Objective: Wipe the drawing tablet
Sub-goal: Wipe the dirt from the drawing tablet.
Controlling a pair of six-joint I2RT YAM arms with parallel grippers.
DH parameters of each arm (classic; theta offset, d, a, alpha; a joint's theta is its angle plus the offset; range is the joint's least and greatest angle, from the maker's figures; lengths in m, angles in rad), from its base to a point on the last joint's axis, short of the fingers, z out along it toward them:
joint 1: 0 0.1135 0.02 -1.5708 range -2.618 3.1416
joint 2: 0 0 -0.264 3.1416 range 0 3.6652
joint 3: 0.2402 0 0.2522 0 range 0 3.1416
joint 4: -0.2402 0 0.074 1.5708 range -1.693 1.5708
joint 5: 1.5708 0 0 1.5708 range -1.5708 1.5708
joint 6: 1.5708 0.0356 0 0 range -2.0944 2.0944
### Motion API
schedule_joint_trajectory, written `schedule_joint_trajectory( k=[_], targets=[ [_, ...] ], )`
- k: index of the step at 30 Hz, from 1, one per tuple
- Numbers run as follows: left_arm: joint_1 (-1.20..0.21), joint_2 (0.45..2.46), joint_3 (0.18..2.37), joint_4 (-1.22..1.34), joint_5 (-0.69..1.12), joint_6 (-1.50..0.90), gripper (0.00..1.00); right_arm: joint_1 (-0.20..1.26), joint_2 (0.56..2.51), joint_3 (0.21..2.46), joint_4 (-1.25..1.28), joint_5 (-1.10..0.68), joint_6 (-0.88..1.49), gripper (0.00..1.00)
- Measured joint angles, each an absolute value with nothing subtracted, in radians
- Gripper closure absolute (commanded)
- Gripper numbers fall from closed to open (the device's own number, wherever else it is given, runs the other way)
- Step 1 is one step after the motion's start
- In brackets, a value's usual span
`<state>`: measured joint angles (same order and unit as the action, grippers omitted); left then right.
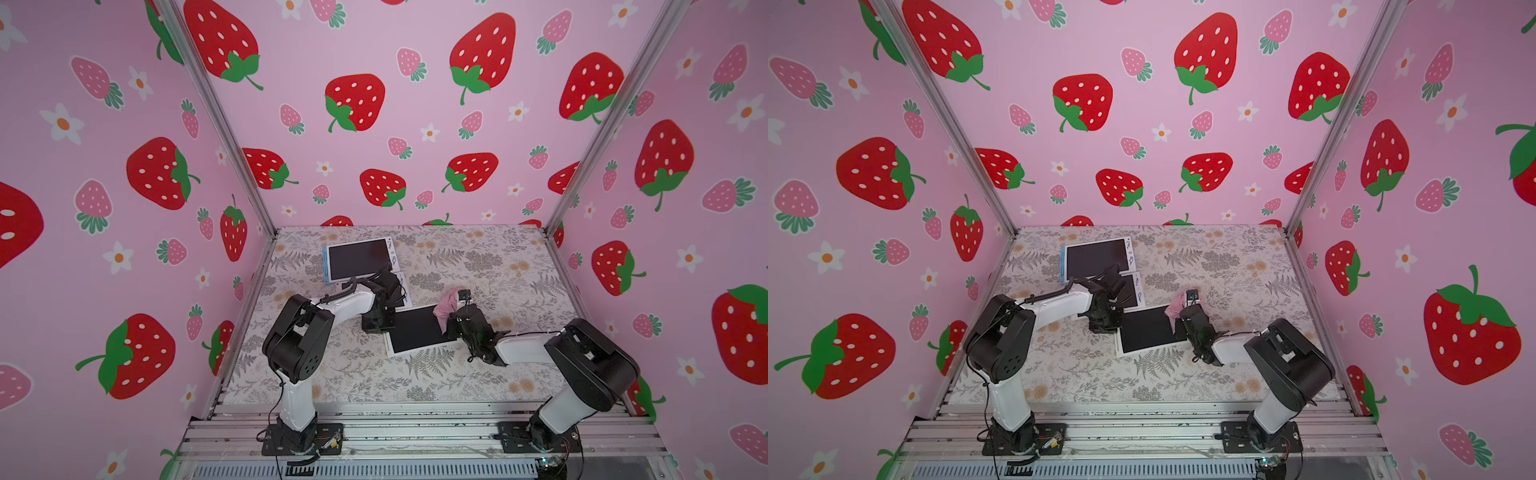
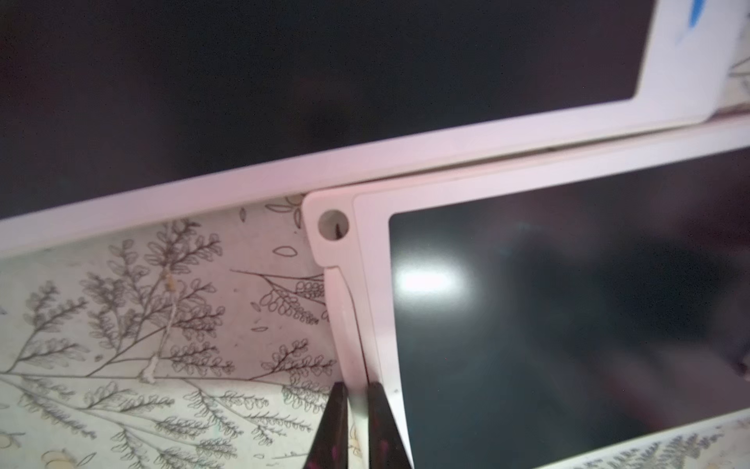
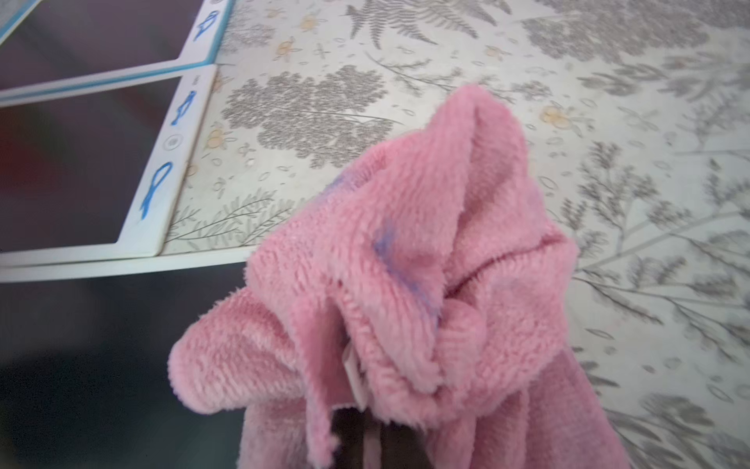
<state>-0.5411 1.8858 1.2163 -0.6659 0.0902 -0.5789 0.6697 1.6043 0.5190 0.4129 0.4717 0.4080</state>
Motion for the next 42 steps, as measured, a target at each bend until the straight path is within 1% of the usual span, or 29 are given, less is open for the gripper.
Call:
schedule_joint_trajectory(
  k=[3,6,8,12,14,16,18,20,22,25,27,29,32,33,35,39,42],
  targets=[
    [-0.541,1.886,1.216,-0.665,0.090,-0.579,0.92,0.765,1.622,0.538,0.391,0.480,0.408,1.00],
    [-0.541,1.887,1.218,-0.666,0.091,-0.579,0.92,0.844,1.647,0.571,0.375,0.525,0.416,1.00],
    [-0.541,1.888,1.219,-0.667,0.090,-0.579,0.92,0.844,1.636,0.559,0.371,0.541,0.428,1.00],
    [-0.540,1.888,1.220,-0.669,0.091,-0.579,0.92,0.728,1.519,0.461,0.347,0.521,0.464,1.00],
    [-0.541,1.888,1.220,-0.669,0.091,-0.580,0.92,0.720,1.473,0.435,0.318,0.517,0.476,1.00],
    [-0.541,1.888,1.221,-0.669,0.091,-0.580,0.92,0.773,1.484,0.450,0.296,0.518,0.480,1.00],
    [-0.541,1.888,1.221,-0.669,0.091,-0.580,0.92,0.858,1.526,0.493,0.271,0.558,0.479,1.00],
    [-0.540,1.888,1.221,-0.669,0.090,-0.580,0.92,0.898,1.560,0.531,0.264,0.577,0.486,1.00],
    [-0.540,1.888,1.220,-0.669,0.091,-0.580,0.92,0.889,1.551,0.522,0.265,0.581,0.500,1.00],
    [-0.540,1.888,1.220,-0.668,0.091,-0.580,0.93,0.800,1.477,0.454,0.265,0.551,0.523,1.00],
    [-0.540,1.888,1.219,-0.667,0.091,-0.580,0.93,0.777,1.438,0.437,0.252,0.541,0.527,1.00],
    [-0.540,1.887,1.217,-0.664,0.091,-0.580,0.93,0.812,1.448,0.450,0.234,0.543,0.527,1.00],
    [-0.540,1.886,1.216,-0.663,0.091,-0.580,0.93,0.918,1.511,0.510,0.212,0.559,0.524,1.00],
    [-0.540,1.886,1.216,-0.663,0.091,-0.580,0.93,0.934,1.525,0.522,0.213,0.568,0.529,1.00],
    [-0.540,1.886,1.216,-0.663,0.091,-0.580,0.93,0.930,1.517,0.514,0.212,0.577,0.540,1.00],
    [-0.540,1.885,1.215,-0.662,0.092,-0.580,0.93,0.842,1.412,0.431,0.199,0.562,0.563,1.00],
    [-0.540,1.883,1.211,-0.656,0.094,-0.583,0.93,0.865,1.394,0.422,0.180,0.561,0.565,1.00]
  ],
)
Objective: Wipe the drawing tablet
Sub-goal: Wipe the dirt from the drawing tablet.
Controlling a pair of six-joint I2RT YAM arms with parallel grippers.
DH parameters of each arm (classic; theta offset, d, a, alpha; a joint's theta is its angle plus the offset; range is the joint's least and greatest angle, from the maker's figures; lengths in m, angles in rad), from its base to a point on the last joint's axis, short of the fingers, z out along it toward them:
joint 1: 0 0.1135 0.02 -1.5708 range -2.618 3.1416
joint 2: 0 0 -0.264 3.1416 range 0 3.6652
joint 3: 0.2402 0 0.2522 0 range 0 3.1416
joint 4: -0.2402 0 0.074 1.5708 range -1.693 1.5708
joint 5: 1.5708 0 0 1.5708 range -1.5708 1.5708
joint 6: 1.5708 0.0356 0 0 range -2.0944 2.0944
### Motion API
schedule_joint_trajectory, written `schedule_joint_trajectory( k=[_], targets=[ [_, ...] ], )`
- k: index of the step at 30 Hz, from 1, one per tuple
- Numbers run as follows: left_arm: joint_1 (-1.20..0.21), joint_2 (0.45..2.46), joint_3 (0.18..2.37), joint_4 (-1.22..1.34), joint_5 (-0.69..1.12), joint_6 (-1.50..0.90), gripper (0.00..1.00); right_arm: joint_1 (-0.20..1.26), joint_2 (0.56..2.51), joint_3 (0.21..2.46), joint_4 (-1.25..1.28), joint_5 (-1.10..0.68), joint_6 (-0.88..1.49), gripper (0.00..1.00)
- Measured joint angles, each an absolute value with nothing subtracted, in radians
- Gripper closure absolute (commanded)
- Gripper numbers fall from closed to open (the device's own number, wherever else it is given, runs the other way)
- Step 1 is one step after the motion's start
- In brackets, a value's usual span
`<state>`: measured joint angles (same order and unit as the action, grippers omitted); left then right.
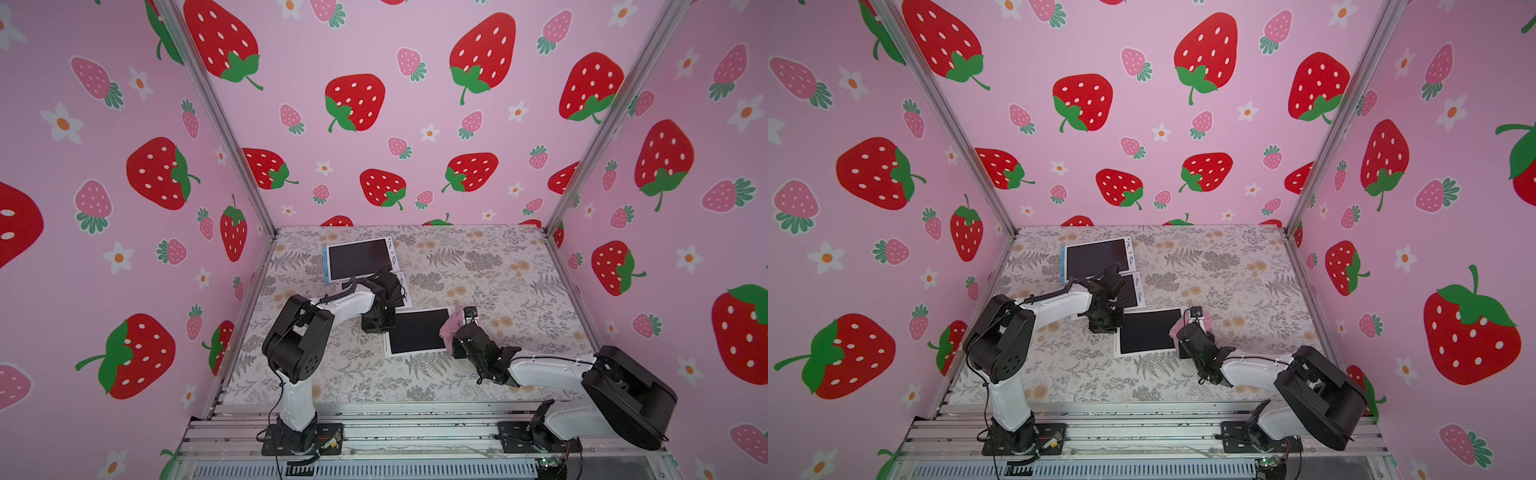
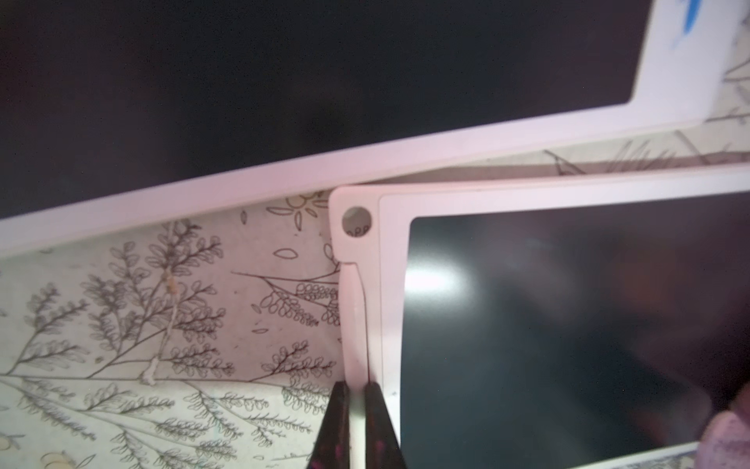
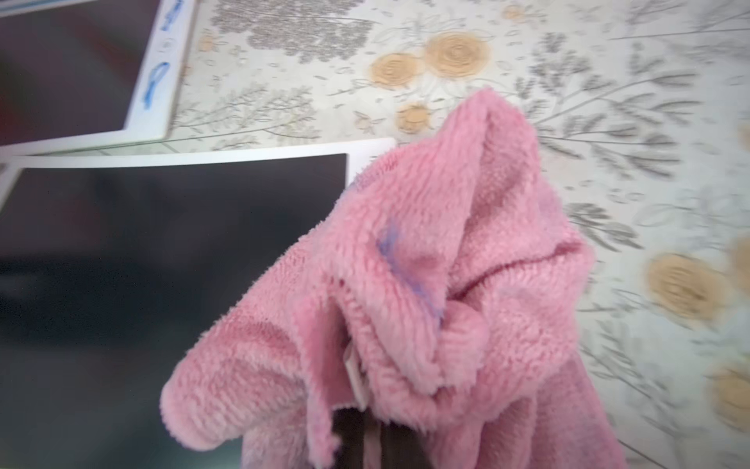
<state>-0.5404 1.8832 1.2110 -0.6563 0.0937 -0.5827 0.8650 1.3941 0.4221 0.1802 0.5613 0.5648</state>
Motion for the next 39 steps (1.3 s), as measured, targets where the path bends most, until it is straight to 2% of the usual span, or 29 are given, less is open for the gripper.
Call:
schedule_joint_trajectory(
  k=[5,13,17,20,28,35,39],
  targets=[
    [-0.540,1.882,1.209,-0.654,0.094,-0.583,0.93,1.015,1.542,0.533,0.181,0.599,0.568,1.00],
    [-0.540,1.882,1.209,-0.654,0.094,-0.583,0.93,0.915,1.362,0.409,0.151,0.582,0.621,1.00],
    [-0.540,1.882,1.209,-0.654,0.095,-0.583,0.93,1.019,1.480,0.485,0.157,0.593,0.615,1.00],
    [-0.540,1.882,1.208,-0.654,0.096,-0.583,0.93,1.046,1.544,0.532,0.172,0.606,0.623,1.00],
    [-0.541,1.881,1.208,-0.653,0.097,-0.580,0.93,0.956,1.371,0.400,0.171,0.604,0.667,1.00],
    [-0.540,1.882,1.209,-0.655,0.097,-0.578,0.93,1.098,1.613,0.582,0.222,0.598,0.635,1.00],
    [-0.540,1.884,1.213,-0.659,0.097,-0.575,0.93,1.103,1.649,0.630,0.249,0.567,0.635,1.00]
  ],
)
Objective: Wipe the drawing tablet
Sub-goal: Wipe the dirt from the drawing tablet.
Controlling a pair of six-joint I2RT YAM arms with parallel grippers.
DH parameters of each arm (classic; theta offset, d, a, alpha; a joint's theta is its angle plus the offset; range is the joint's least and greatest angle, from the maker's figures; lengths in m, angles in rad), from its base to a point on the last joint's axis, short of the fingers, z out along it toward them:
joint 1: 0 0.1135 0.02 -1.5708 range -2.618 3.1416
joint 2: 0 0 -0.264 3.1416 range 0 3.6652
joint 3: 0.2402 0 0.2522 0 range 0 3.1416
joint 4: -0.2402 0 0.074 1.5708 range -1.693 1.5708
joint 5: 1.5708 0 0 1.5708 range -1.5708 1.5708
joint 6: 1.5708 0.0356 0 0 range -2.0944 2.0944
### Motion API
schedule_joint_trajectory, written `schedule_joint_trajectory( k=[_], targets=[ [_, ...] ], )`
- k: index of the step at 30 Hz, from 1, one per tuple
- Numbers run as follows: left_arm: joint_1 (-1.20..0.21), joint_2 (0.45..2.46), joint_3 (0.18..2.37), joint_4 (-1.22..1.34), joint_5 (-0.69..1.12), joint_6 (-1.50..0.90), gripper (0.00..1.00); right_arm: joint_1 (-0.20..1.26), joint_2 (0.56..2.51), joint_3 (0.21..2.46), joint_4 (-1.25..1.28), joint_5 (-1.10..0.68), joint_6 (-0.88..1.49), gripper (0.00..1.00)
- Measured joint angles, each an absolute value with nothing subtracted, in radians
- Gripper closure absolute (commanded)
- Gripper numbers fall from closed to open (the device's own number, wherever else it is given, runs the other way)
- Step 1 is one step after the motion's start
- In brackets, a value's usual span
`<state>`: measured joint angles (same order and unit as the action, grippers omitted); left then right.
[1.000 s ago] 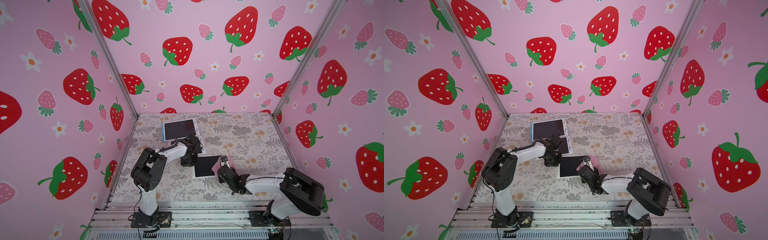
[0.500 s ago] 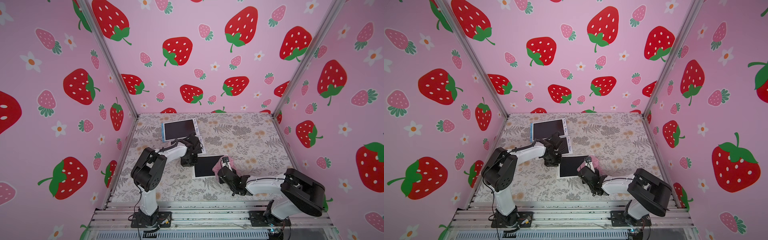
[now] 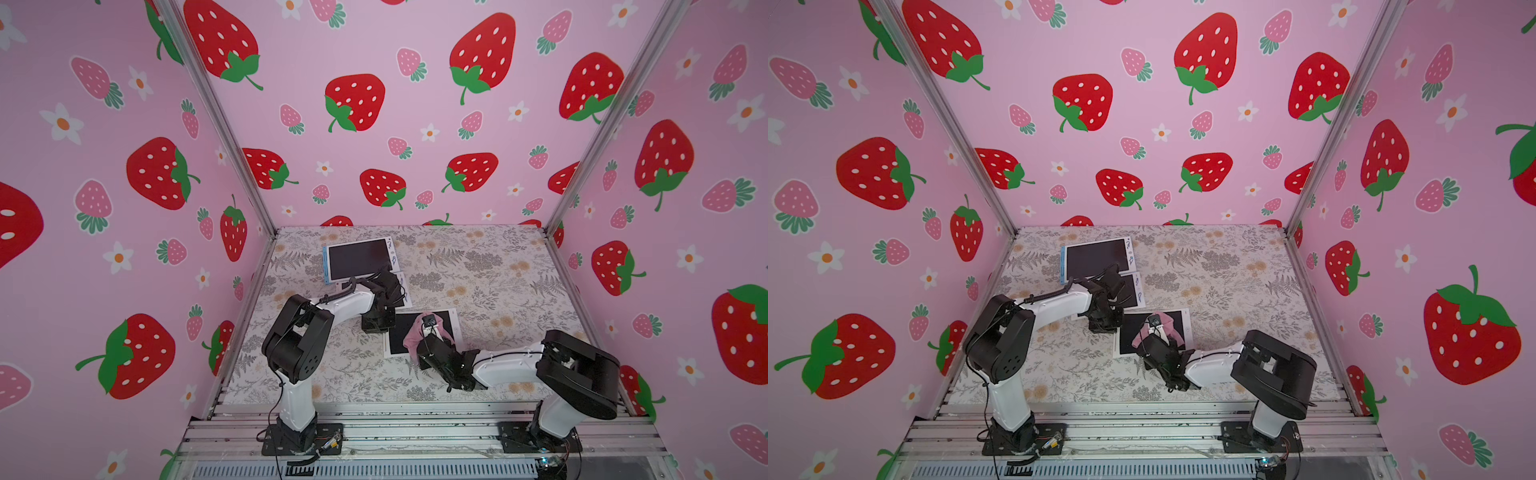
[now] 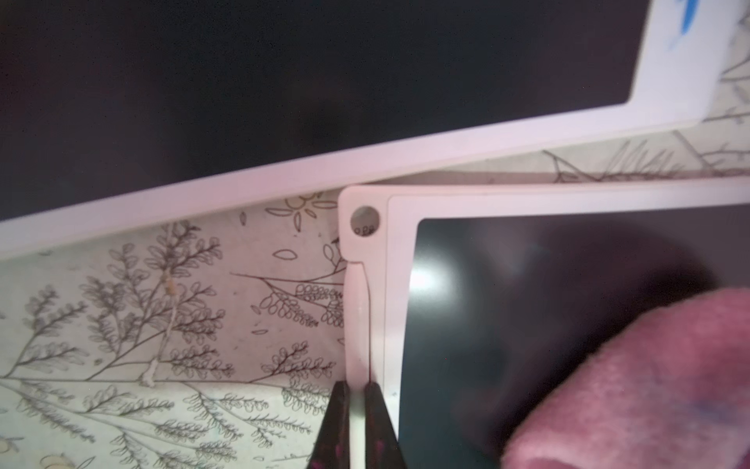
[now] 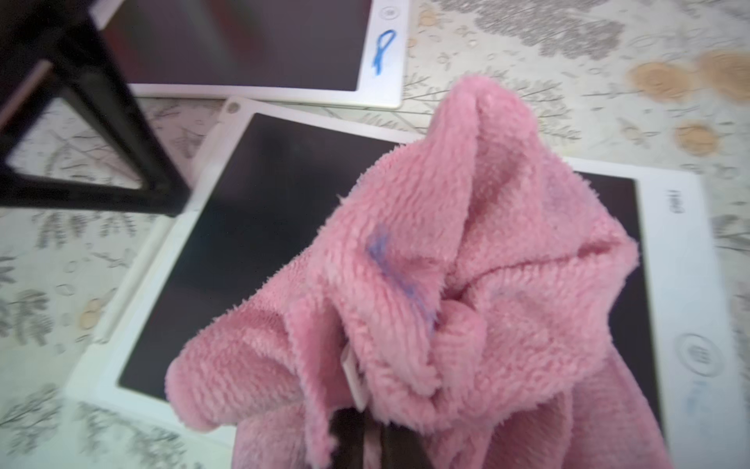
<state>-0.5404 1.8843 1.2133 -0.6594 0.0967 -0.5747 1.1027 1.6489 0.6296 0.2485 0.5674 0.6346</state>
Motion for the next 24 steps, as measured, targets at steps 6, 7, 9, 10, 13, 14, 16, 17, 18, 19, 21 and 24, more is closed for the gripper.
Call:
schedule_joint_trajectory(
  k=[6,7,9,10,13,14,16,17,18,19,21,24],
  targets=[
    [-0.540,1.886,1.215,-0.662,0.096,-0.570,0.93,1.034,1.604,0.673,0.108,0.515,0.658,1.00],
    [-0.540,1.886,1.215,-0.662,0.096,-0.569,0.93,1.032,1.614,0.703,0.077,0.506,0.659,1.00],
    [-0.538,1.886,1.215,-0.662,0.096,-0.568,0.93,1.036,1.652,0.772,0.034,0.493,0.661,1.00],
    [-0.538,1.886,1.215,-0.662,0.096,-0.567,0.93,1.039,1.677,0.808,0.020,0.486,0.667,1.00],
    [-0.538,1.886,1.215,-0.662,0.096,-0.567,0.93,1.041,1.713,0.850,0.009,0.479,0.683,1.00],
    [-0.538,1.886,1.215,-0.662,0.096,-0.567,0.93,1.037,1.713,0.844,0.003,0.479,0.691,1.00],
    [-0.538,1.886,1.215,-0.662,0.096,-0.567,0.93,1.020,1.692,0.803,-0.008,0.482,0.716,1.00],
    [-0.538,1.886,1.215,-0.662,0.096,-0.567,0.93,1.003,1.669,0.770,-0.009,0.484,0.735,1.00],
    [-0.538,1.886,1.215,-0.662,0.096,-0.567,0.93,0.986,1.642,0.739,-0.017,0.491,0.754,1.00],
    [-0.538,1.886,1.215,-0.662,0.096,-0.567,0.93,0.960,1.605,0.702,-0.026,0.496,0.775,1.00],
    [-0.538,1.886,1.215,-0.662,0.096,-0.567,0.93,0.900,1.525,0.628,-0.051,0.512,0.816,1.00],
    [-0.538,1.886,1.215,-0.662,0.096,-0.568,0.93,0.857,1.464,0.575,-0.062,0.533,0.833,1.00]
  ],
)
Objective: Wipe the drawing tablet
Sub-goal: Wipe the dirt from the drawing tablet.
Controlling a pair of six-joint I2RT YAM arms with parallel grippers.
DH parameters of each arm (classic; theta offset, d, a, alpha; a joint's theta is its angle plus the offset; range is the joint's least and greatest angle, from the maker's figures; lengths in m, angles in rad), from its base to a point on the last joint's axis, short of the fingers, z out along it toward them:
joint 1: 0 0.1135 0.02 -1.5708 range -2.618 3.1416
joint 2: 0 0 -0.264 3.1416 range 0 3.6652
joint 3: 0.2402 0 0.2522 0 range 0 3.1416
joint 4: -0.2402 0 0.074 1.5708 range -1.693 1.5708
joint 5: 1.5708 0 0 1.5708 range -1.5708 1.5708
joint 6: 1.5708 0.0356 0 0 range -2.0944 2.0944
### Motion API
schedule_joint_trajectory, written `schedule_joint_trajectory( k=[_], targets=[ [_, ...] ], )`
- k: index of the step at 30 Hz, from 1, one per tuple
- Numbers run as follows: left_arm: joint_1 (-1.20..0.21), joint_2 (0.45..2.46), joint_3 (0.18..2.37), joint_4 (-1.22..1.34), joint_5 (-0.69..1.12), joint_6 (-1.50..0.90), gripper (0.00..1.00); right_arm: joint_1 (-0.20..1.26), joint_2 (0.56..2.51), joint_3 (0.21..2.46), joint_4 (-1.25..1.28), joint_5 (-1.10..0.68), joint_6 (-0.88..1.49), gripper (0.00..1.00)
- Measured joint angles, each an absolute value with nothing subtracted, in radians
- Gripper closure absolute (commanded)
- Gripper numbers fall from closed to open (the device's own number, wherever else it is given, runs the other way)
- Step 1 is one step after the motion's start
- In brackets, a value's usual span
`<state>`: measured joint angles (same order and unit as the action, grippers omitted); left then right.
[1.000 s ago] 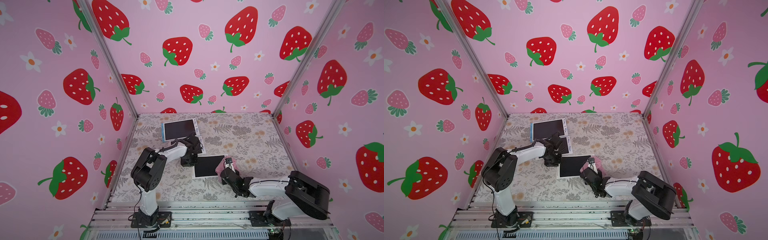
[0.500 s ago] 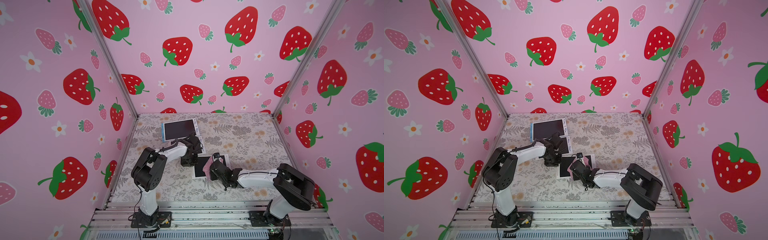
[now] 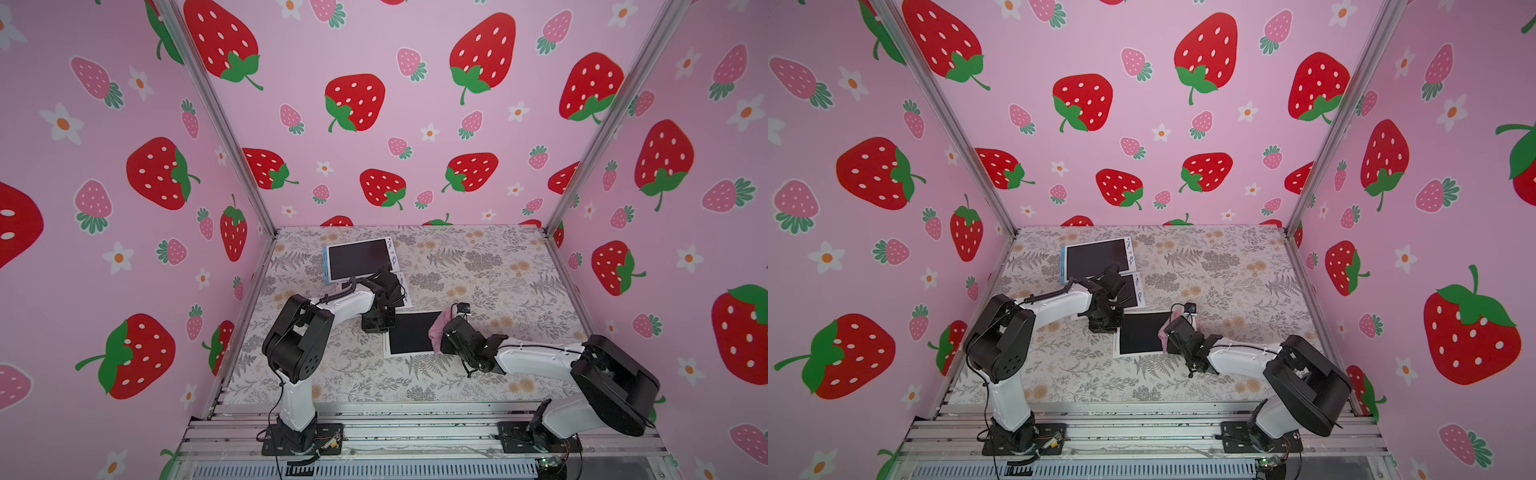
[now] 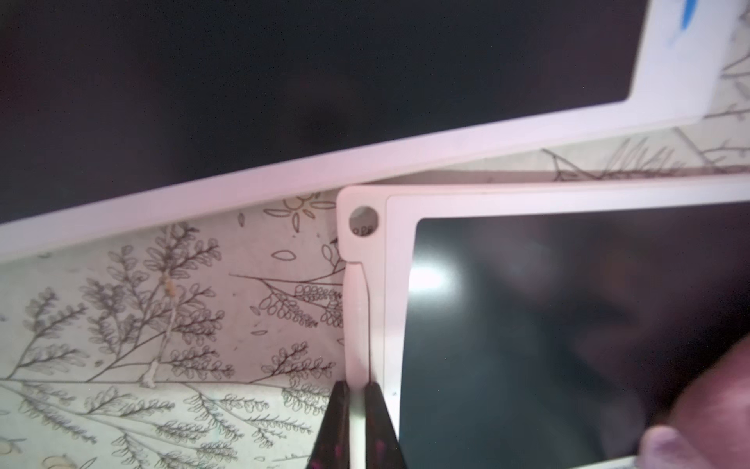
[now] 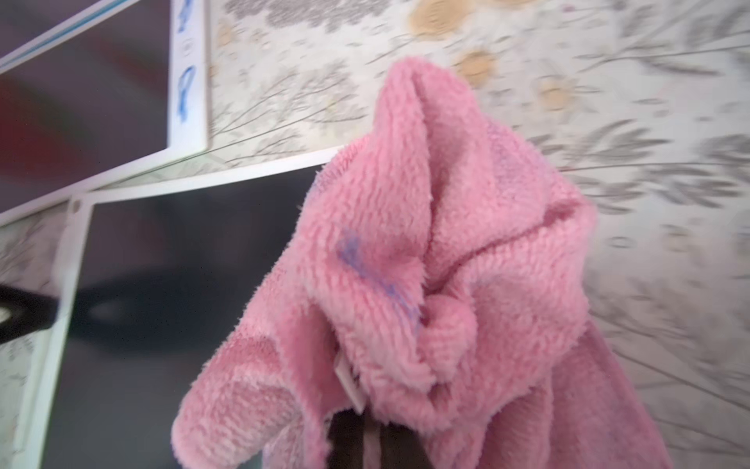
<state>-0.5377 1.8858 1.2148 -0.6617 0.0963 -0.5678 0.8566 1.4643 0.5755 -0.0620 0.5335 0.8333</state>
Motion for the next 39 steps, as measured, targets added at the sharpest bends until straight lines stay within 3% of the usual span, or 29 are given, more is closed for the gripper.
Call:
schedule_joint_trajectory(
  k=[6,13,21,28,35,36,39],
  targets=[
    [-0.538,1.887,1.216,-0.662,0.097,-0.568,0.93,0.976,1.593,0.689,-0.063,0.585,0.780,1.00],
    [-0.537,1.887,1.217,-0.662,0.097,-0.568,0.93,0.773,1.435,0.561,-0.069,0.524,0.786,1.00],
    [-0.537,1.889,1.219,-0.663,0.097,-0.568,0.93,0.907,1.504,0.639,-0.134,0.548,0.770,1.00],
    [-0.537,1.890,1.220,-0.663,0.101,-0.571,0.93,0.783,1.435,0.596,-0.136,0.528,0.744,1.00],
    [-0.537,1.891,1.220,-0.662,0.107,-0.570,0.93,0.992,1.631,0.754,-0.144,0.568,0.714,1.00],
    [-0.537,1.891,1.220,-0.662,0.107,-0.570,0.97,1.001,1.642,0.762,-0.137,0.570,0.714,1.00],
    [-0.537,1.890,1.220,-0.660,0.107,-0.570,0.98,0.945,1.589,0.712,-0.117,0.561,0.724,1.00]
  ],
)
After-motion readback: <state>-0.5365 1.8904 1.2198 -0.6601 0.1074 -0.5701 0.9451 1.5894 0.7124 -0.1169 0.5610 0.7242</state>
